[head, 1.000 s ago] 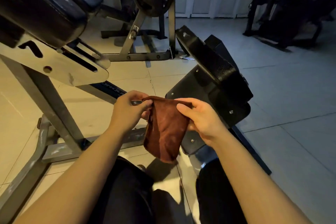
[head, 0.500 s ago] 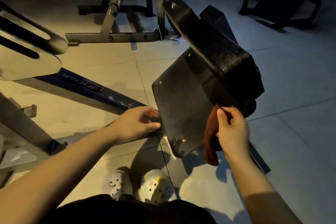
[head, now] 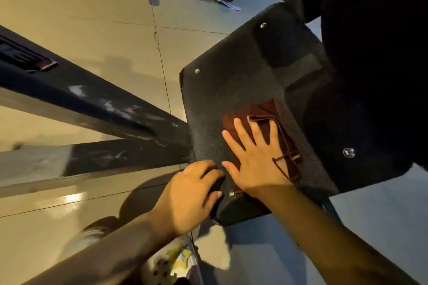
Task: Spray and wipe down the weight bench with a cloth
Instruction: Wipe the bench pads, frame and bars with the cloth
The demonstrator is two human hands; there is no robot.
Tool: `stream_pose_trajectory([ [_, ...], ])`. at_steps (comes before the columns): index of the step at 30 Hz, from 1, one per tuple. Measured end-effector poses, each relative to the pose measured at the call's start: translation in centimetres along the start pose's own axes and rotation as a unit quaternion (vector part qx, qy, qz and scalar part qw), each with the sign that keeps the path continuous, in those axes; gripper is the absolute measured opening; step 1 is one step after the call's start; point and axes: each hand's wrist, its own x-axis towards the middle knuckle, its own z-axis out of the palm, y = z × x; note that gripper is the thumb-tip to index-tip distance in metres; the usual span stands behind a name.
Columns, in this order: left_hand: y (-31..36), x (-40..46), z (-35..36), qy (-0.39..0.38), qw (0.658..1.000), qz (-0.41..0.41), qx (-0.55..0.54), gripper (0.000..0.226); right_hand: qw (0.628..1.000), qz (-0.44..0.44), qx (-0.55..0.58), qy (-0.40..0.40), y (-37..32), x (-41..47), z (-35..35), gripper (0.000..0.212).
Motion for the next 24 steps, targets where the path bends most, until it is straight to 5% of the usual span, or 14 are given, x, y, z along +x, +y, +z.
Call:
stream_pose_trajectory([
  [4, -0.2, -0.1, 2.4, 0.006, 1.000, -0.019, -0.012, 0.058, 0.997, 0.044, -0.061, 0.028, 2.6, -0.5, -1.6, 0.062],
  [8, -0.2, -0.6, 3.9, 0.010, 0.991, -0.041, -0.130, 0.093, 0.985, 0.137, -0.087, 0.059, 7.6, -0.7, -4.0, 0.065],
  [13, 0.0, -1.0, 5.1, 0.017, 0.987, -0.030, -0.156, 0.075, 0.986, 0.134, -0.069, 0.066, 6.0, 2.3, -3.7, 0.061],
  [20, 0.2, -1.1, 5.8, 0.007, 0.990, -0.056, -0.131, 0.074, 0.986, -0.153, -0.061, -0.003, -3.3, 5.1, -0.6, 0.055],
  [24, 0.1, -1.1, 5.6, -0.026, 0.987, -0.055, -0.151, 0.074, 0.994, -0.082, -0.039, 0.060, 0.4, 5.6, -1.5, 0.051],
])
